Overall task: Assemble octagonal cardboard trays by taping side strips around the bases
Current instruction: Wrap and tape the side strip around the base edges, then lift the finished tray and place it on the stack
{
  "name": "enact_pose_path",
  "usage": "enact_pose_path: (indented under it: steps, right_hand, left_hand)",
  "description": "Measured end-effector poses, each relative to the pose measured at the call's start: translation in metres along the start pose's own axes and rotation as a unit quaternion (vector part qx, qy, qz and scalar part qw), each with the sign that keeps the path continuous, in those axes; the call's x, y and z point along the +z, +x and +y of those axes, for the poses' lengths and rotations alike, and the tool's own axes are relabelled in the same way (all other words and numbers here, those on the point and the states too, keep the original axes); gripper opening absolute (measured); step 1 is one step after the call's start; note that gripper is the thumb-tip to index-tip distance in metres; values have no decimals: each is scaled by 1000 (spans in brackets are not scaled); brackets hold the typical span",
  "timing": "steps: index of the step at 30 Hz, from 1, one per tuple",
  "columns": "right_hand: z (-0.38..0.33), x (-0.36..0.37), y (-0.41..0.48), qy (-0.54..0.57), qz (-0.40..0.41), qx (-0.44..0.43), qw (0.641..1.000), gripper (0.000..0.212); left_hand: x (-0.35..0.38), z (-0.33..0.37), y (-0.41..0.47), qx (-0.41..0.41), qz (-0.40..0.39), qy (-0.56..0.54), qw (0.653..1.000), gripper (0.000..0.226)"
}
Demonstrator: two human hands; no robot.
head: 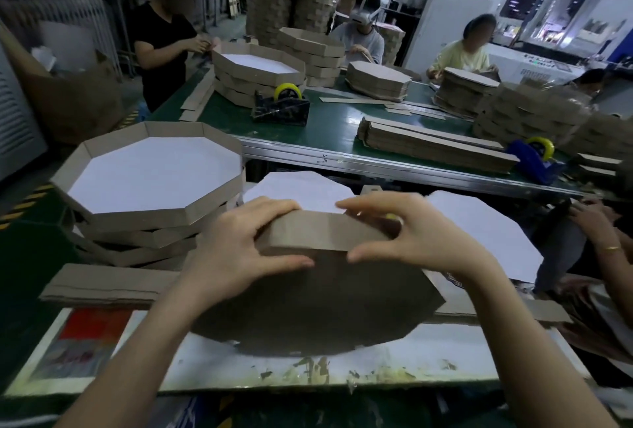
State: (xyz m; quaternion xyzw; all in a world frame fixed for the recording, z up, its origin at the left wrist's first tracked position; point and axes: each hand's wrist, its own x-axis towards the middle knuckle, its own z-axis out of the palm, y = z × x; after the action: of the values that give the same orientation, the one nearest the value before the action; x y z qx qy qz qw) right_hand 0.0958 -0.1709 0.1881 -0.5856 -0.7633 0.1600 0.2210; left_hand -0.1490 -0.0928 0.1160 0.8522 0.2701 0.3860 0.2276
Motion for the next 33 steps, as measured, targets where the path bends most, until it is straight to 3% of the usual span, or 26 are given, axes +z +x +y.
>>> enact_pose_path:
  steps: [3, 7, 13, 17, 19, 21, 22, 23, 25, 27, 30, 33]
  right_hand:
    - [23, -17, -16, 96, 55, 42, 993, 63]
    - [34, -20, -28, 131, 6, 73, 989, 79]
    - [16, -24, -29, 70, 91, 32, 993, 58]
    - [-6, -31, -28, 33, 135, 0, 990, 56]
    - [-16, -35, -27, -22, 160, -16, 987, 54]
    - [-25, -38, -25, -87, 195, -24, 977, 58]
    - [-30, -39, -24, -128, 218, -37, 967, 59]
    - [-34, -39, -23, -176, 246, -57, 952, 57]
    - [-43, -33, -20, -275, 283, -111, 912, 55]
    - [-50, -20, -16, -362, 292, -166, 870, 52]
    - [-54, -3, -11, -419, 288, -215, 834, 52]
    - [-51, -2, -9, -303, 306, -232, 872, 47]
  left_hand:
    - [-14, -17, -13, -34, 60, -54, 996, 58]
    - [-28, -20, -18, -31, 106, -81, 991, 51]
    - [-33, -12, -13, -16, 136, -94, 986, 50]
    - [-29, 1, 0, -80, 118, -46, 989, 68]
    - [-20, 22, 2, -124, 187, -26, 974, 77]
    - [-7, 46, -1, -160, 302, -122, 932, 66]
    - [-2, 57, -2, -197, 332, -221, 896, 65]
    - [0, 65, 0, -243, 323, -345, 847, 69]
    - [-3, 74, 12, -317, 223, -571, 723, 92]
    - [-12, 76, 27, -354, 163, -666, 636, 97]
    - [-21, 75, 45, -413, 175, -678, 582, 56]
    - [-21, 66, 47, -443, 197, -653, 582, 38]
